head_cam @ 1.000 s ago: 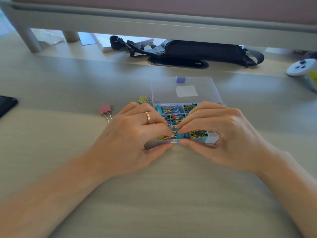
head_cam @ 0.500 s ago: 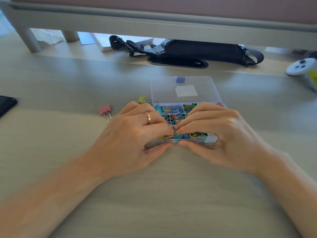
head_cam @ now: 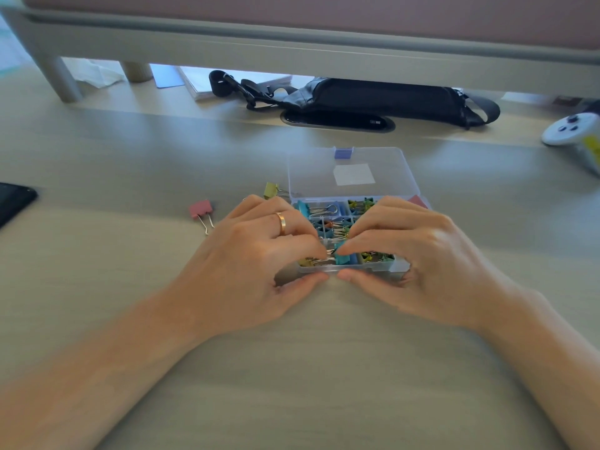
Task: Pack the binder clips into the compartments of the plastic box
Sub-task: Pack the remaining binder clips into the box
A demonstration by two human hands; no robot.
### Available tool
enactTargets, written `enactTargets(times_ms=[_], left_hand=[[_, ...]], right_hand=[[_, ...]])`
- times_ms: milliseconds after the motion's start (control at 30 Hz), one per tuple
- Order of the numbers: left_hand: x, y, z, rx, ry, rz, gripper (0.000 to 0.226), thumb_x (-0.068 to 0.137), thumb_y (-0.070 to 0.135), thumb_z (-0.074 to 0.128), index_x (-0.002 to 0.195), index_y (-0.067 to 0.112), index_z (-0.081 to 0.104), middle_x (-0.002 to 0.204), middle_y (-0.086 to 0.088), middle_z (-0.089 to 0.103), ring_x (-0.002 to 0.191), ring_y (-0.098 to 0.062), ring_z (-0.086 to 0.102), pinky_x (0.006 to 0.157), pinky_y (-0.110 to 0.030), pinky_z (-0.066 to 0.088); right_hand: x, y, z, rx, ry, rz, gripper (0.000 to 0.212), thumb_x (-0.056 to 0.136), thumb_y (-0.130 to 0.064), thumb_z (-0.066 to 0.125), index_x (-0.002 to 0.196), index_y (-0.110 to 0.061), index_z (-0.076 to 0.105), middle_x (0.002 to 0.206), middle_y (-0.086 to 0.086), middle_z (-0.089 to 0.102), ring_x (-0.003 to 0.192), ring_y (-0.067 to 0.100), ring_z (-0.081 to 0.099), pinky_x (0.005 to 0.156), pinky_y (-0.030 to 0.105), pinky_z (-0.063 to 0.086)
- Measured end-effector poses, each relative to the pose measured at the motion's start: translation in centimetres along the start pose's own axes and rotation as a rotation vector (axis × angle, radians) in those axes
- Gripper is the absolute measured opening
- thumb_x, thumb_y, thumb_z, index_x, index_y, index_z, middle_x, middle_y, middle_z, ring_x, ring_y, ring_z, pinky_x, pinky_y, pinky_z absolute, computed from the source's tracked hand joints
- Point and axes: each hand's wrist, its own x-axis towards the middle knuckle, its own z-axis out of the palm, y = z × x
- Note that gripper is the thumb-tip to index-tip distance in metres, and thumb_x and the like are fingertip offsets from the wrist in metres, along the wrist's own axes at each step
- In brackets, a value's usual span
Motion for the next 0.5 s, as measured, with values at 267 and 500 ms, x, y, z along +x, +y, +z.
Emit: enactTargets(times_ms=[267,500], left_hand=[[0.19,0.12,-0.21,-0.018,-0.007,-0.02,0.02,0.089,0.036,0.078,0.085,0.017,0.072,0.093,0.007,0.071,0.093,-0.021,0.066,0.082,-0.041,0.048],[0.29,0.17,-0.31,-0.007,-0.015,0.003,0.019,0.09,0.037,0.076,0.087,0.018,0.074,0.094,0.007,0.072,0.092,-0.02,0.066,0.081,-0.038,0.048]], right_hand=[[0.18,0.02,0.03,-0.052,0.004,-0.045,0.02,0.096,-0.033,0.076,0.097,-0.013,0.08,0.098,-0.003,0.073,0.092,0.022,0.062,0.076,0.04,0.052],[0.16,0.05,0.04,-0.046,0.012,-0.051,0.017,0.095,-0.031,0.077,0.098,-0.014,0.08,0.099,-0.003,0.072,0.093,0.02,0.062,0.076,0.039,0.053]])
